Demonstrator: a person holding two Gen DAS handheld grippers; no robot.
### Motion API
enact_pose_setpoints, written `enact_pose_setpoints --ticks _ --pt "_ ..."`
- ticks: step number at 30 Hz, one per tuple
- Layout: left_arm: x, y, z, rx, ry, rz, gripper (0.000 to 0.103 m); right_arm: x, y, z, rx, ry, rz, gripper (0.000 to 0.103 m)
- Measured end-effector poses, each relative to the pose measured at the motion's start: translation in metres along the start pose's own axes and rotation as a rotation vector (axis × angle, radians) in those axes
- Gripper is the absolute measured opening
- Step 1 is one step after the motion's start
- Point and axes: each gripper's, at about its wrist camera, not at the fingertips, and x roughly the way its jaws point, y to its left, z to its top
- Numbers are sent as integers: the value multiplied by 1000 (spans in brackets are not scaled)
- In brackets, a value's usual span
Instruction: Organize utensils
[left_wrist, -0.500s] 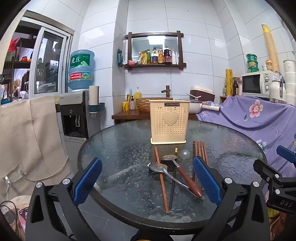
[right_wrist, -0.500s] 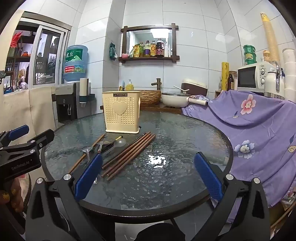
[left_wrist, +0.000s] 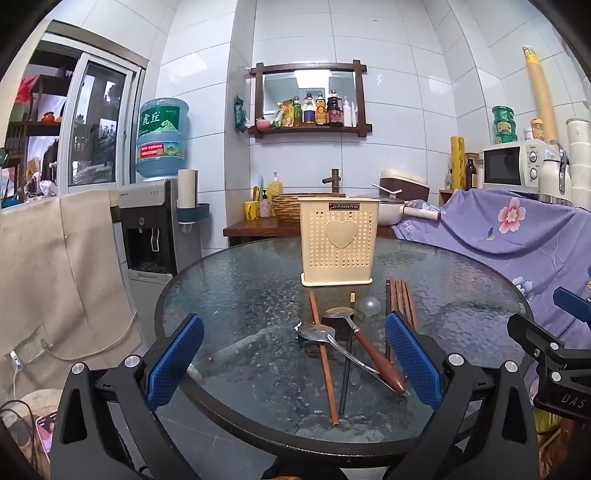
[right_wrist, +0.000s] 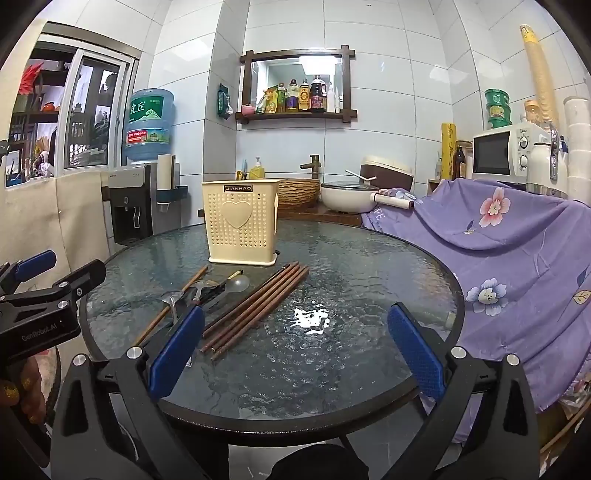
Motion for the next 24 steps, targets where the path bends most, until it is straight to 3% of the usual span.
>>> enact_pose_setpoints --ticks 24 --pt "3 -7 0 18 7 2 97 1 -2 7 -7 16 -8 98"
